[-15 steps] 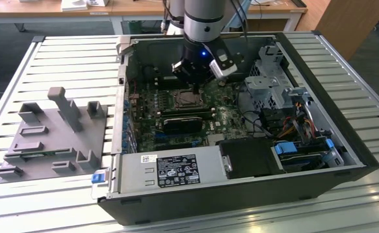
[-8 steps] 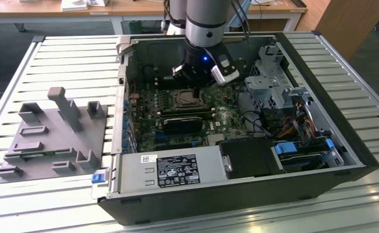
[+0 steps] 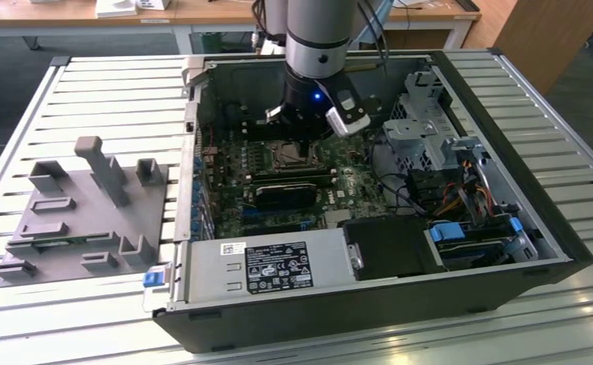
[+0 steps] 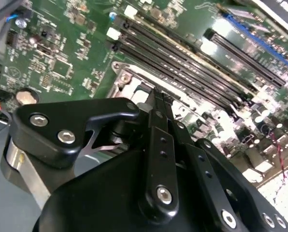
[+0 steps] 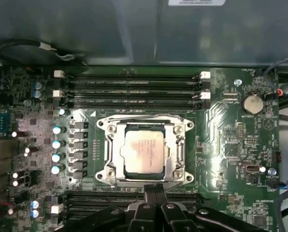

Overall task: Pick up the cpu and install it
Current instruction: 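Install the second cpu locking lever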

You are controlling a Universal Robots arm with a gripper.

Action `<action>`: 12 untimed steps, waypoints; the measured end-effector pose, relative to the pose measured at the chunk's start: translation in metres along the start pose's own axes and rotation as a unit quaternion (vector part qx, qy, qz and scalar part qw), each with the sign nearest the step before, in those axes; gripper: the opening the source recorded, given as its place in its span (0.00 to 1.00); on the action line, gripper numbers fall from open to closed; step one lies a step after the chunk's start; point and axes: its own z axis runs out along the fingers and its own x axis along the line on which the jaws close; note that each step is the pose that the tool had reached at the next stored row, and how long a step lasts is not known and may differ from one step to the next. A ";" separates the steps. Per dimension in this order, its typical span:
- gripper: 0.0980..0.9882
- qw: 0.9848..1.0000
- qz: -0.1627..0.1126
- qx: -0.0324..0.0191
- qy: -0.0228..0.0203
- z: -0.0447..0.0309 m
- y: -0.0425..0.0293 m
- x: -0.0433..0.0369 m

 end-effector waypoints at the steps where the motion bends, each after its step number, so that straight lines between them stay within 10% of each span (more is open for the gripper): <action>1: 0.01 1.000 0.000 0.000 0.000 0.0000 -0.0016 0.0007; 12: 0.01 1.000 0.000 0.000 0.001 0.0048 -0.0081 0.0157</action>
